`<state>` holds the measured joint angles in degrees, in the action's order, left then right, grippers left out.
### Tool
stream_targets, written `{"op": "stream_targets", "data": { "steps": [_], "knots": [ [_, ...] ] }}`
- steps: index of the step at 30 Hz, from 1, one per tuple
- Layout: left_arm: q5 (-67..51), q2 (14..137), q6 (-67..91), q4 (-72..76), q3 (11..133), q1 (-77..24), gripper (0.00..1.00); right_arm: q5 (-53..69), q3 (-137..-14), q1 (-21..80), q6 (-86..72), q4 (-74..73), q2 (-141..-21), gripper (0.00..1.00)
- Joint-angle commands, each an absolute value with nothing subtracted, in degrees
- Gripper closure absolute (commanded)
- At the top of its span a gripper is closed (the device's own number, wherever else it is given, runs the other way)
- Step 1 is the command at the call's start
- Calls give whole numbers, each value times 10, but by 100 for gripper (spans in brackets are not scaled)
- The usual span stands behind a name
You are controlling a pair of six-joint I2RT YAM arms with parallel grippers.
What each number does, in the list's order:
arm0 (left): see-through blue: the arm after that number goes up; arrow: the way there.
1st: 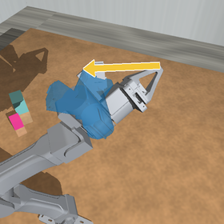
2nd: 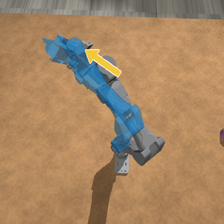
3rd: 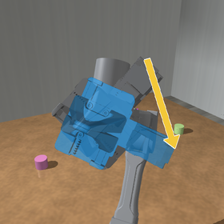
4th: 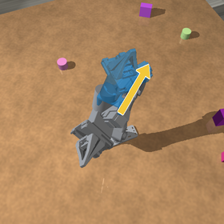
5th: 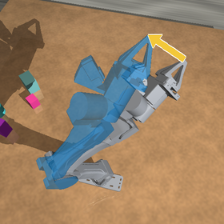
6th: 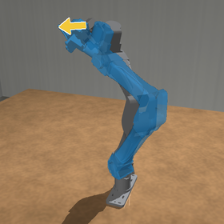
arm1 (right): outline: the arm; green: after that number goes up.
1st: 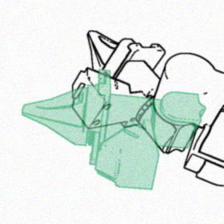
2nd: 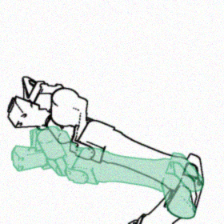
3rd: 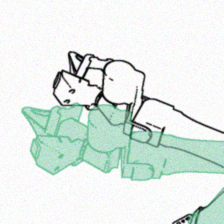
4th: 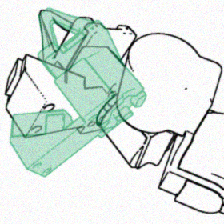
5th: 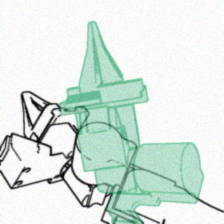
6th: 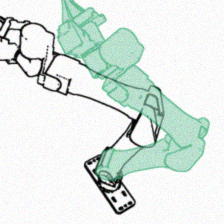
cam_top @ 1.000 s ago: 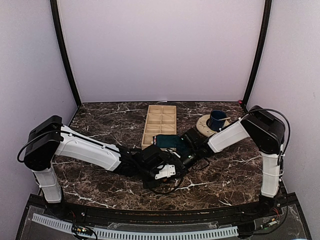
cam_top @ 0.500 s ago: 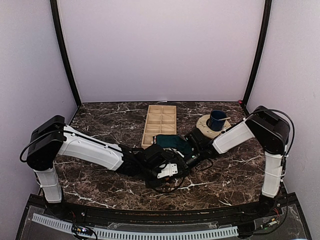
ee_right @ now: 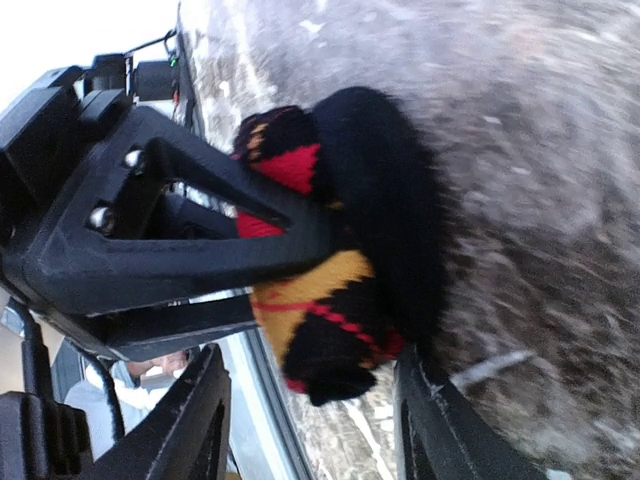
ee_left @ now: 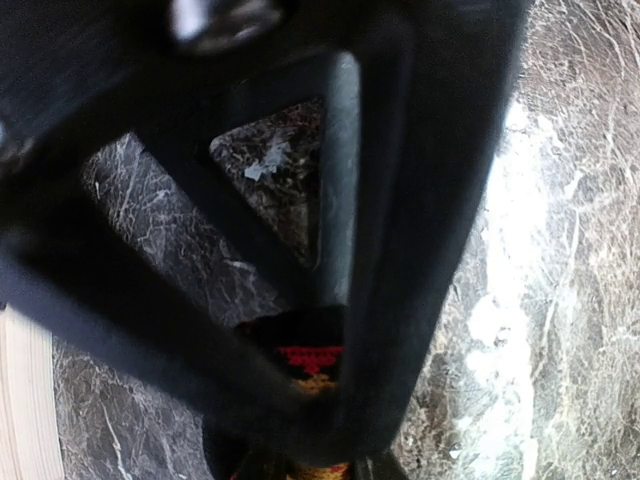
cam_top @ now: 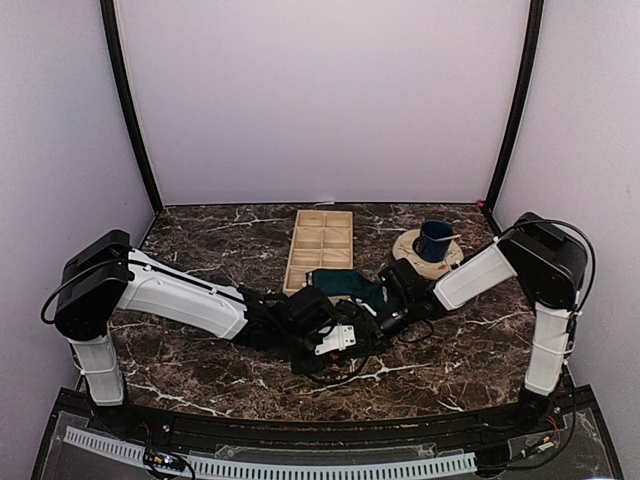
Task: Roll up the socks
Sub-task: Pick up the sock from the center of the board.
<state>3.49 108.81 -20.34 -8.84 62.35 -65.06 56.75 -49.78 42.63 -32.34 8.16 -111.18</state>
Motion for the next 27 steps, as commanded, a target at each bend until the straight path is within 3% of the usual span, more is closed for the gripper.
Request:
{"op": "stream_targets", "data": {
  "steps": [1,10,15,27],
  "knots": [
    [31,1163,-197,-215,582,-639,80,541,-472,411,-335,81,-1102,49],
    [18,1179,-201,-227,593,-638,85,516,-428,385,-346,101,-1064,49],
    [0,1195,-205,-243,605,-636,100,504,-402,371,-354,113,-1044,49],
    [-54,1145,-176,-235,609,-613,100,444,-370,362,-369,134,-977,51]
  ]
}}
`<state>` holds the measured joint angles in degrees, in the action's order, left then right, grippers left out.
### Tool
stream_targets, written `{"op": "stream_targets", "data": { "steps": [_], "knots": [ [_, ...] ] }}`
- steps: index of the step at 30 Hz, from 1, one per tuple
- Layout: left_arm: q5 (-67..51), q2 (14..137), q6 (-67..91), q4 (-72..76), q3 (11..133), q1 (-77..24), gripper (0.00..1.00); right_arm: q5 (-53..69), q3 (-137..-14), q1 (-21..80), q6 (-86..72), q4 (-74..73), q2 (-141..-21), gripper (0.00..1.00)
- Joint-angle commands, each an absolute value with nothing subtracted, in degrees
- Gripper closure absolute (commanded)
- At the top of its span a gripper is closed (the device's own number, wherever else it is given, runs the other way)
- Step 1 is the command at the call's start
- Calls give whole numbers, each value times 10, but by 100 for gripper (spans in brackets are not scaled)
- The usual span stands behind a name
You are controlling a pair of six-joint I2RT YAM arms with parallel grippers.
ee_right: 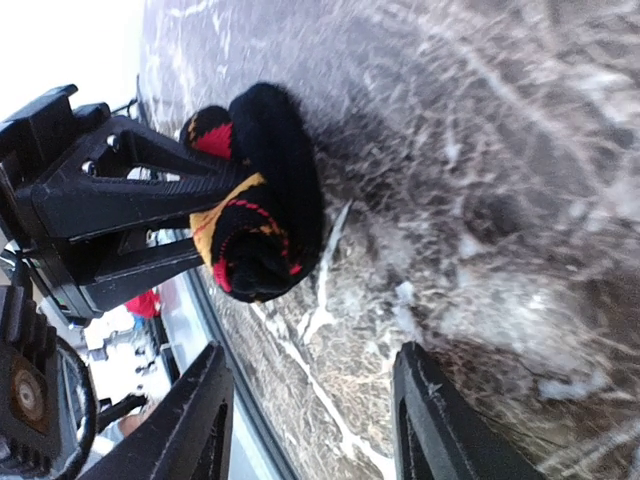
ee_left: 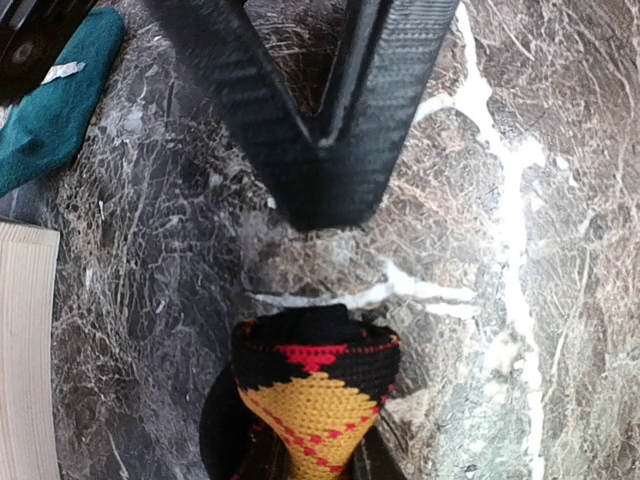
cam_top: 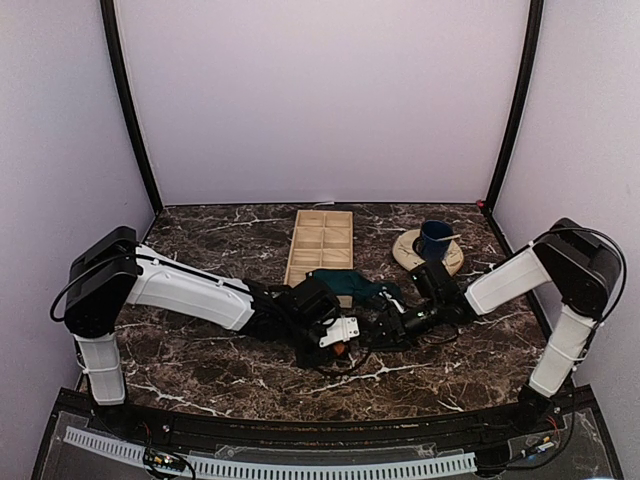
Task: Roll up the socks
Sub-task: Pick up the sock from the center of the board.
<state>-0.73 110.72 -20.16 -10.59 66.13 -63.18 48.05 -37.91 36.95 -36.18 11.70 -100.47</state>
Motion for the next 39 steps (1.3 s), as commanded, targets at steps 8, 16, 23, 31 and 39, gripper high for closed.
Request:
{"op": "stream_targets", "data": {
  "steps": [8,16,23,31,39],
  "knots": [
    [-80,1097,-151,-209,600,-589,100,424,-370,363,-368,136,-952,51],
    [-86,1062,-134,-197,594,-575,100,419,-371,362,-367,141,-943,51],
    [-77,1014,-122,-196,594,-561,100,421,-375,362,-366,147,-942,52],
    [-41,945,-108,-204,616,-522,100,422,-386,362,-367,152,-944,52],
    [-27,911,-102,-193,671,-441,100,399,-416,363,-350,122,-925,52]
  ]
}}
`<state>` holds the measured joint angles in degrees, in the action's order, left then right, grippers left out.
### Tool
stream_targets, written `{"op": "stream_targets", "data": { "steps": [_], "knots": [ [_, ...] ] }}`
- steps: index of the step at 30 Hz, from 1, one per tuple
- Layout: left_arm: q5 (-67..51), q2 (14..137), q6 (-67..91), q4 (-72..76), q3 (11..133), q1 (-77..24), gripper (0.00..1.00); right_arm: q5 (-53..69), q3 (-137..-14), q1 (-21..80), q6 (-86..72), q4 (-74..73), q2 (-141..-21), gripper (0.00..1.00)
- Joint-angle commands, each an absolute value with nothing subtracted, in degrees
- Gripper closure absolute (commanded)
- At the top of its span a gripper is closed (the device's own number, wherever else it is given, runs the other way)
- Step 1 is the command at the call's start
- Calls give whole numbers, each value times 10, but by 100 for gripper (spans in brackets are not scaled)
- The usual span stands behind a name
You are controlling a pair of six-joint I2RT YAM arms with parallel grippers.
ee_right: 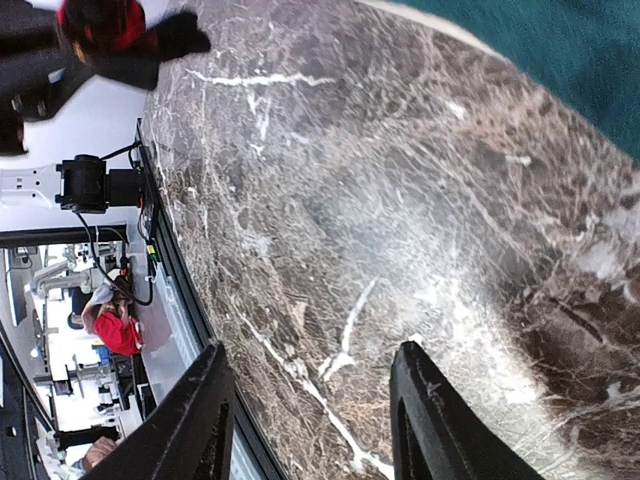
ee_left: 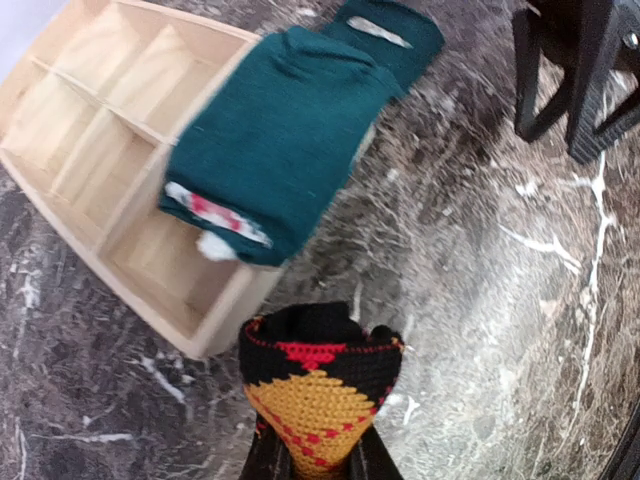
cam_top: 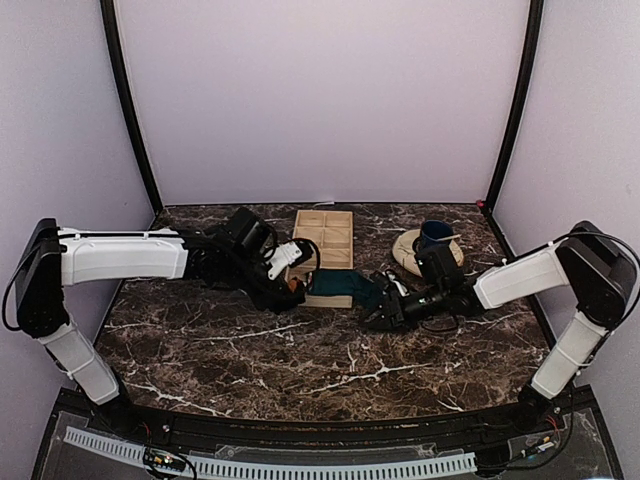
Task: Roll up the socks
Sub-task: Pick up the sock from the center of the board, then place the sock in the storage box.
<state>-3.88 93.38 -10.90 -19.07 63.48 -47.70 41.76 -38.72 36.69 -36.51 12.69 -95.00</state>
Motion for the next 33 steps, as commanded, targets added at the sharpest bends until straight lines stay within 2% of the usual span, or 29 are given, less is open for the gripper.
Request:
{"op": "stream_targets", "data": {
  "steps": [1,11,24,33],
  "knots": [
    [-29,913,-103,-190,682,-431,100,393,-422,362,-345,114,-921,52],
    [-38,979,-109,-128,773,-367,100,300,-496,363,-285,54,-908,52],
    [19,1083,-143,80,796,-362,100,253,-532,363,-284,95,-941,52],
    [17,1139,-162,78,837,-372,100,251,-546,362,-278,93,-952,51]
  ]
}}
